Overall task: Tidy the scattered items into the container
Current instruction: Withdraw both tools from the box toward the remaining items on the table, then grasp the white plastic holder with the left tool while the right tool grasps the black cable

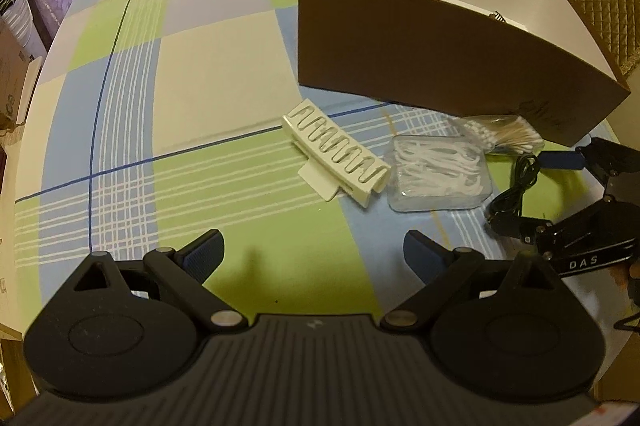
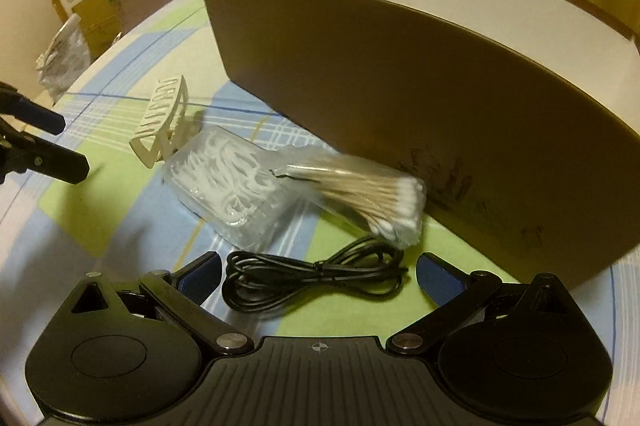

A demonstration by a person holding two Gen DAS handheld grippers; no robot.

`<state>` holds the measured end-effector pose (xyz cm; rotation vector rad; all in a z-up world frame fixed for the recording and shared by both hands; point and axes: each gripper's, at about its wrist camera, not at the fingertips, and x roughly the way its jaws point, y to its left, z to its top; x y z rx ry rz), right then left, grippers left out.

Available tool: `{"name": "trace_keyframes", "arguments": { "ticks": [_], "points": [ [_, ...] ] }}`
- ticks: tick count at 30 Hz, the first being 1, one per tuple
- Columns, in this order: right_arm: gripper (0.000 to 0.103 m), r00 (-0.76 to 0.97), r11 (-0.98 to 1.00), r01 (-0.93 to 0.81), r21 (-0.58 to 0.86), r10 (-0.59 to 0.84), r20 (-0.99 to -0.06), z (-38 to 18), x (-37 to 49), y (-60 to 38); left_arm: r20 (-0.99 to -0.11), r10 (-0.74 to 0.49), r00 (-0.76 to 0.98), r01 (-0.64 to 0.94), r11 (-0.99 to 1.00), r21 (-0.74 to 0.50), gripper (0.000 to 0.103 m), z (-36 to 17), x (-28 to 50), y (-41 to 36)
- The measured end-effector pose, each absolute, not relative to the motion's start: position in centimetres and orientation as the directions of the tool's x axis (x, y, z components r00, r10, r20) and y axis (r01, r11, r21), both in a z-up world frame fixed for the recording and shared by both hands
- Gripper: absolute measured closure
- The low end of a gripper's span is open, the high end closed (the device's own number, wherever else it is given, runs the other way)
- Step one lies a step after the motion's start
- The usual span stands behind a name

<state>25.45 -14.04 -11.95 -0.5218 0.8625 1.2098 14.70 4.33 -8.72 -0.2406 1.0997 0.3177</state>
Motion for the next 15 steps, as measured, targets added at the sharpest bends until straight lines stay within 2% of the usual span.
{"name": "trace_keyframes", "arguments": {
  "ticks": [1, 7, 15],
  "points": [
    [0.009, 0.104, 0.288, -0.954, 0.085, 0.585, -0.804, -12.0, 25.4, -14.0, -0.9, 0.132, 0.416, -0.369, 0.929, -0.034, 0.009, -8.8, 14.7, 4.4],
    [0.009, 0.103, 0.293, -0.953, 0.081, 0.562, -0.821, -11.9, 25.0, -14.8, -0.896, 0.128, 0.425, -0.37, 0.928, -0.043, 0.009, -8.8, 14.8, 4.5],
    [0.009, 0.145, 0.399, -0.913, 0.087, 0.515, -0.845, -11.4, 25.5, -18.1, -0.879, 0.126, 0.459, -0.373, 0.926, -0.062, 0.01, -8.6, 16.6, 4.8]
  ]
}}
